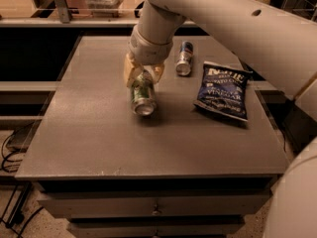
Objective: Place green can upright
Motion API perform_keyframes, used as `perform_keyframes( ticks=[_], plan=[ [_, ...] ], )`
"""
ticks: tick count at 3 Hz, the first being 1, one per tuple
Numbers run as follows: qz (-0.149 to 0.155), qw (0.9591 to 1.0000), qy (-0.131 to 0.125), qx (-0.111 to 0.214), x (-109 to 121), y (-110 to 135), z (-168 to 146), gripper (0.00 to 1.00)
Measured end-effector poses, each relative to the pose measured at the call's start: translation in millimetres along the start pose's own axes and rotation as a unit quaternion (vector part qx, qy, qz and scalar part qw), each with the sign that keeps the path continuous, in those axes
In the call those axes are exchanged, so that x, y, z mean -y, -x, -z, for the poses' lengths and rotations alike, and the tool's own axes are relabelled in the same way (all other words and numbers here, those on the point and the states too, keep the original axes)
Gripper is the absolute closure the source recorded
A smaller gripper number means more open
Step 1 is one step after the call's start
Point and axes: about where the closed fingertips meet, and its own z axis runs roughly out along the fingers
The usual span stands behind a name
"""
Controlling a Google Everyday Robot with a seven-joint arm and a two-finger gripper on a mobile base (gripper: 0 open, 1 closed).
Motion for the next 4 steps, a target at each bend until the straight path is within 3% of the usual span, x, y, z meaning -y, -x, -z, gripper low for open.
perform_keyframes(
  ticks=[1, 2, 3, 4],
  plan=[
    [0.04, 0.997, 0.04, 0.053, -14, 3, 20, 1.0],
    [0.116, 0.9797, 0.086, 0.139, -39, 20, 52, 1.0],
    [0.185, 0.9523, 0.123, 0.21, -64, 24, 75, 1.0],
    [0.228, 0.9194, 0.156, 0.28, -81, 18, 92, 1.0]
  ],
)
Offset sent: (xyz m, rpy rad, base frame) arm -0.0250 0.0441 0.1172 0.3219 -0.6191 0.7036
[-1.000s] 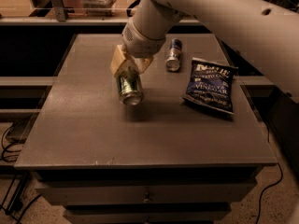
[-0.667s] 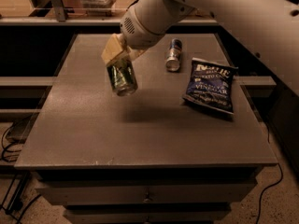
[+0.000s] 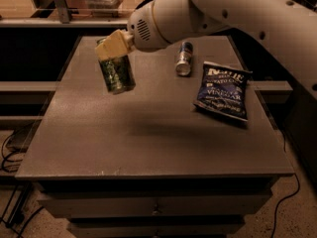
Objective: Place green can upright
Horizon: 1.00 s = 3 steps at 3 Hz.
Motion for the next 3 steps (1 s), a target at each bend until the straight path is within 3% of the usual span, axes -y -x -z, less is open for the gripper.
perform_keyframes(
  ticks=[1, 2, 3],
  plan=[
    [0.049, 0.9985, 0.001, 0.023, -13, 9, 13, 1.0],
    [0.076, 0.9971, -0.013, 0.0, -13, 12, 13, 1.0],
    [0.147, 0.9883, 0.001, -0.042, -24, 10, 2, 1.0]
  ],
)
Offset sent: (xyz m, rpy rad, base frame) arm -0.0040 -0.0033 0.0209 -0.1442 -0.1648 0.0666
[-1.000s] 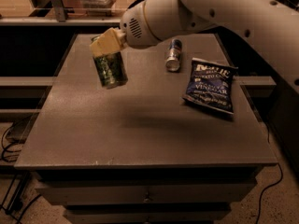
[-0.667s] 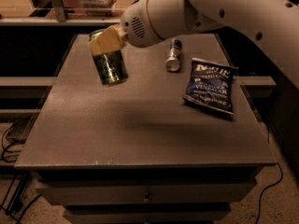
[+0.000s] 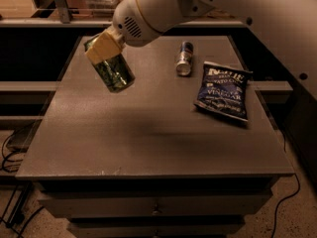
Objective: Place green can upright
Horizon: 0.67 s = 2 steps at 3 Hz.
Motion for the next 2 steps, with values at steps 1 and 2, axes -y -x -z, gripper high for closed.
perform_keyframes(
  ticks=[1, 2],
  plan=[
    [0.094, 0.9947, 0.033, -0.027, -18, -7, -13, 1.0],
    [0.16, 0.9858, 0.047, -0.021, -29, -17, -21, 1.0]
  ],
)
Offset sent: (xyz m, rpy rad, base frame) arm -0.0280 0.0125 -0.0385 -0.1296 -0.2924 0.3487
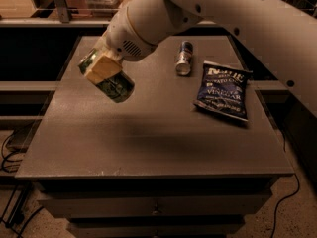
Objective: Place green can upright
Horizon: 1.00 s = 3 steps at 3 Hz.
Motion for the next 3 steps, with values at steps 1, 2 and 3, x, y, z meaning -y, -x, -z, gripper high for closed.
perform_keyframes(
  ticks=[1, 2, 3],
  plan=[
    [0.021, 0.9992, -0.011, 0.034, -5.1, -8.3, -2.4, 1.0],
    [0.027, 0.9958, -0.028, 0.082, -5.7, -14.0, 0.0, 1.0],
    [0.027, 0.9894, -0.041, 0.137, -5.8, -17.7, 3.5, 1.0]
  ],
)
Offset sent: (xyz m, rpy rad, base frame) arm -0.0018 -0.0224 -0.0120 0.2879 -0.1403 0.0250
